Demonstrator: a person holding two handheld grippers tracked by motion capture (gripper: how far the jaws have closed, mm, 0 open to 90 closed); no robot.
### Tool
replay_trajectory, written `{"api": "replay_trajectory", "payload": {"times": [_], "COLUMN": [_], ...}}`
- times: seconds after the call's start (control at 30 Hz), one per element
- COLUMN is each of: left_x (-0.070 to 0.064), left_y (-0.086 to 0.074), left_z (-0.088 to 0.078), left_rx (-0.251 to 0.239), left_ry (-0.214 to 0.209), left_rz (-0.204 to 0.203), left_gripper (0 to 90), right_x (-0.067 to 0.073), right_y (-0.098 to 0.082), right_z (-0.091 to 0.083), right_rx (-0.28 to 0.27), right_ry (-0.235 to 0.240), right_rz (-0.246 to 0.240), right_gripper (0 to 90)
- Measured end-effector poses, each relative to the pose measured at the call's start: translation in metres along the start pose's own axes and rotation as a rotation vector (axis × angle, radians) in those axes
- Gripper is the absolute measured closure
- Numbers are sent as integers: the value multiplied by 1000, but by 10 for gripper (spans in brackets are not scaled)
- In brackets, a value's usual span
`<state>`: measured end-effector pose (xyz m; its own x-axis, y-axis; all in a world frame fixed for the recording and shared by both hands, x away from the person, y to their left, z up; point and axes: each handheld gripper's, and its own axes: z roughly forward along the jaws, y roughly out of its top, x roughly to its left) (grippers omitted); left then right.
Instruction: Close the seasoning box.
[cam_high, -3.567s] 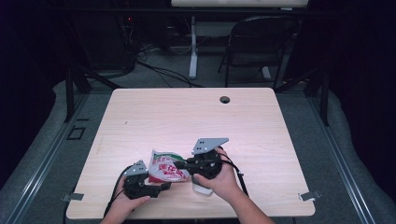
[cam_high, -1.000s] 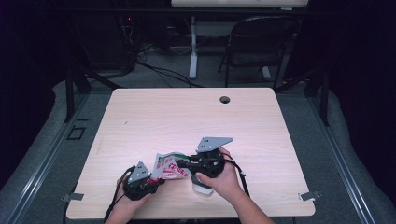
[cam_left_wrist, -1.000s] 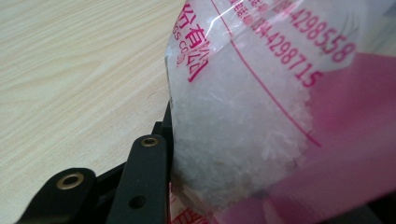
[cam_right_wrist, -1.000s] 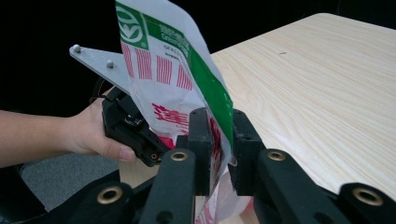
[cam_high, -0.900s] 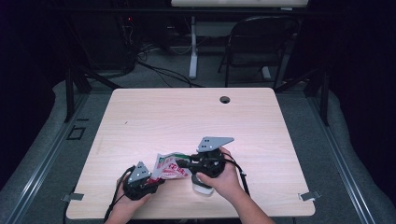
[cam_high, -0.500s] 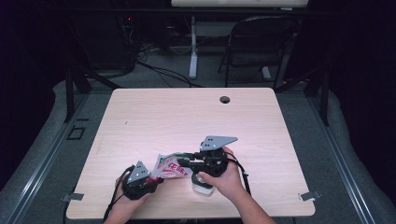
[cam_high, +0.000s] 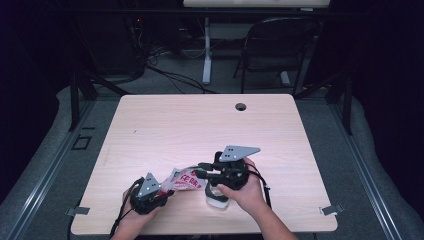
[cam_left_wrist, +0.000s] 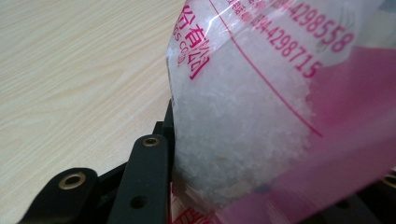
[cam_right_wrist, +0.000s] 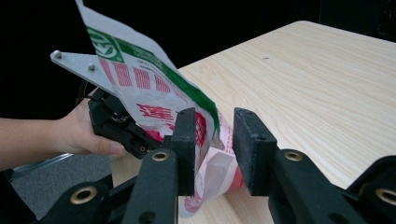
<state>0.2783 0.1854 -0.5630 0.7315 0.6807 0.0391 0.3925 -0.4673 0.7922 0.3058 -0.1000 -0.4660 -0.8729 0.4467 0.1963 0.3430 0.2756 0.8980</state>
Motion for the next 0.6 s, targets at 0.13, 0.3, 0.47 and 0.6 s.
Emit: {"api": "replay_trajectory", "payload": {"times": [0.13,0.3,0.47,0.6], "left_x": [-1,-1,-1,-2], "left_y": [0,0,-1,-1], "left_z": [0,0,0,0], "left_rx": [1,3,0,4], "left_ry": [5,17,37,51], "left_rz": [3,-1,7,5], "left_gripper": [679,680,680,680], "right_x": [0,-1,-1,-1], "right_y": [-2,-3,-3,-5], "right_z": [-2,-4,-5,-5], "right_rx": [-2,2,0,6], "right_ry": [-1,-1,3,5], "right_rz": [1,0,3,1], "right_gripper": [733,753,789,816]}}
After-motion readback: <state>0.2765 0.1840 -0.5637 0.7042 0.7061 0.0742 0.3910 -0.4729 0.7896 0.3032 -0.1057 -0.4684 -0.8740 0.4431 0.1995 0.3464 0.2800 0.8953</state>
